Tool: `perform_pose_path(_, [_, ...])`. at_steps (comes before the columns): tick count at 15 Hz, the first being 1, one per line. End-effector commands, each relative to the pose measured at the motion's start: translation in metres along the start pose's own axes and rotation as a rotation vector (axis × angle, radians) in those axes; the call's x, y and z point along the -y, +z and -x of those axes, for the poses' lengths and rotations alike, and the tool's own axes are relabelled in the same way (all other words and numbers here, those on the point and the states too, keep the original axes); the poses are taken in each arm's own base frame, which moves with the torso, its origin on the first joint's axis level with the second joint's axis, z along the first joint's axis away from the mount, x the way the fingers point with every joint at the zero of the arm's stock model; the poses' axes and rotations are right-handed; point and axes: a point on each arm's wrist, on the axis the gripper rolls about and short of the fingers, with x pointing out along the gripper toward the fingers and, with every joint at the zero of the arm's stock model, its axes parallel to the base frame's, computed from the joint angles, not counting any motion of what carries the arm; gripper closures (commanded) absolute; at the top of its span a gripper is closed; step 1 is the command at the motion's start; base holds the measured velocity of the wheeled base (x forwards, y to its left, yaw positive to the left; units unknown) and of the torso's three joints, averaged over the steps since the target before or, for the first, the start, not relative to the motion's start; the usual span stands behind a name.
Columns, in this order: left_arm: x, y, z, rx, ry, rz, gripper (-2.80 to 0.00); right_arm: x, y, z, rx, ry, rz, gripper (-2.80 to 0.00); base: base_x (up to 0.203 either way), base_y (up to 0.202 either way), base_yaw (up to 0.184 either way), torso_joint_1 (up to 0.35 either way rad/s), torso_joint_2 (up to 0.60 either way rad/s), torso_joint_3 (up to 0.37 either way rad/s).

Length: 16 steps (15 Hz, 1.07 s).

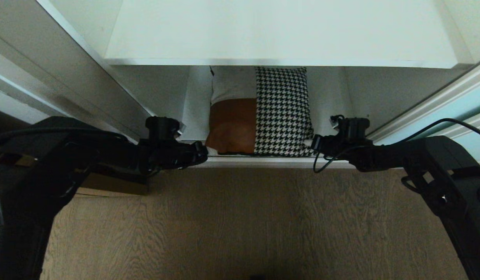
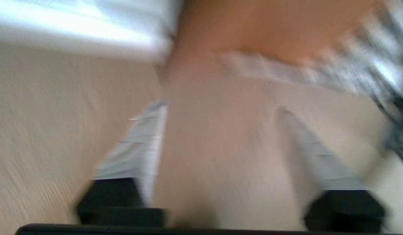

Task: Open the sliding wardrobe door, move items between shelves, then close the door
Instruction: Place the pillow on the lower shelf

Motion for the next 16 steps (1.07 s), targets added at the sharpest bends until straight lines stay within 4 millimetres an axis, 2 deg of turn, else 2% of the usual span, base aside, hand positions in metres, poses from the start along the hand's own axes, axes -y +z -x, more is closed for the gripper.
perform_pose_path(1, [0.025, -0.007, 0.042, -0.091, -0.148, 0.011, 0.0, -0.001, -0.004, -0.002, -0.009, 0.005, -0.004, 0.0, 0.0, 0.0, 0.0, 0.0, 0.0, 0.0])
perform_pose_path(3, [0.039, -0.03, 0.038, -0.2, -0.224, 0.027, 0.0, -0.003, -0.005, -0.003, -0.012, 0.007, -0.004, 0.0, 0.0, 0.0, 0.0, 0.0, 0.0, 0.0])
perform_pose_path(5, [0.035, -0.05, 0.015, -0.279, -0.211, 0.051, 0.0, -0.004, -0.006, -0.004, -0.015, 0.009, -0.004, 0.0, 0.0, 0.0, 0.0, 0.0, 0.0, 0.0])
perform_pose_path(8, [0.028, -0.068, -0.018, -0.386, -0.176, 0.088, 0.0, -0.007, -0.005, -0.003, -0.015, 0.014, -0.002, 0.0, 0.0, 0.0, 0.0, 0.0, 0.0, 0.0])
perform_pose_path(12, [0.023, -0.072, -0.065, -0.391, -0.113, 0.073, 0.0, -0.008, -0.004, -0.002, -0.015, 0.014, -0.003, 0.0, 0.0, 0.0, 0.0, 0.0, 0.0, 0.0])
perform_pose_path(16, [0.029, -0.059, -0.099, -0.3, -0.037, -0.005, 0.0, -0.013, -0.004, -0.001, -0.021, 0.016, -0.005, 0.0, 0.0, 0.0, 0.0, 0.0, 0.0, 0.0])
